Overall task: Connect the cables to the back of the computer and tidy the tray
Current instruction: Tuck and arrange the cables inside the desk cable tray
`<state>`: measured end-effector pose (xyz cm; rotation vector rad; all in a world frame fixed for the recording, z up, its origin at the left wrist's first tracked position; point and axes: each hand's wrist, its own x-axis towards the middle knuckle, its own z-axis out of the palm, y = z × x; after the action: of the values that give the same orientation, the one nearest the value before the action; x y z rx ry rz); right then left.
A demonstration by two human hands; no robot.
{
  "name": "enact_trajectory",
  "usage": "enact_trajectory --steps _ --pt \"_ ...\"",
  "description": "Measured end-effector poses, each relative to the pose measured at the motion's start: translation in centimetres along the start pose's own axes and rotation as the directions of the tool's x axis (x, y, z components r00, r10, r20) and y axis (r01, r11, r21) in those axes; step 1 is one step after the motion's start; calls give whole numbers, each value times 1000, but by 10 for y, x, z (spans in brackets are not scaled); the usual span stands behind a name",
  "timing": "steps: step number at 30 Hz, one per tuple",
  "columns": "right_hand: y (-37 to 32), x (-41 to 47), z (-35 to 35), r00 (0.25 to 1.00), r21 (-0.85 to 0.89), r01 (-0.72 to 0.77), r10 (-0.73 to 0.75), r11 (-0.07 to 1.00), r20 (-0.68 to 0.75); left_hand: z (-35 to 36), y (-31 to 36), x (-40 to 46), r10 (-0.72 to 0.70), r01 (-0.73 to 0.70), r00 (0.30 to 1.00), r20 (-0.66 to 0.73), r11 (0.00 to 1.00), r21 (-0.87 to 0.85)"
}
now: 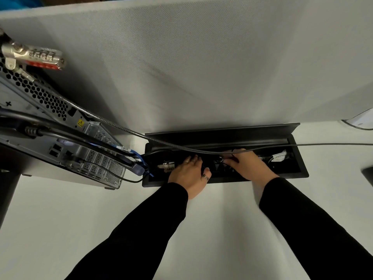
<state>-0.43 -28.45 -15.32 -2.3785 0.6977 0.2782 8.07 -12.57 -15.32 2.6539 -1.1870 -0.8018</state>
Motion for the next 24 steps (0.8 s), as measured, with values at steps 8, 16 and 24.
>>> enact_trajectory --steps 8,16,24 --pt "19 -34 -25 992 89 104 -97 991 -86 8 -3 -15 167 -209 901 -401 976 -63" --pt "18 -42 -5 953 -140 224 -247 964 -175 12 -5 -15 335 -344 872 -356 938 42" --pt "28 -38 -18 968 -189 251 -252 949 19 3 -2 -9 252 -251 954 -161 968 32"
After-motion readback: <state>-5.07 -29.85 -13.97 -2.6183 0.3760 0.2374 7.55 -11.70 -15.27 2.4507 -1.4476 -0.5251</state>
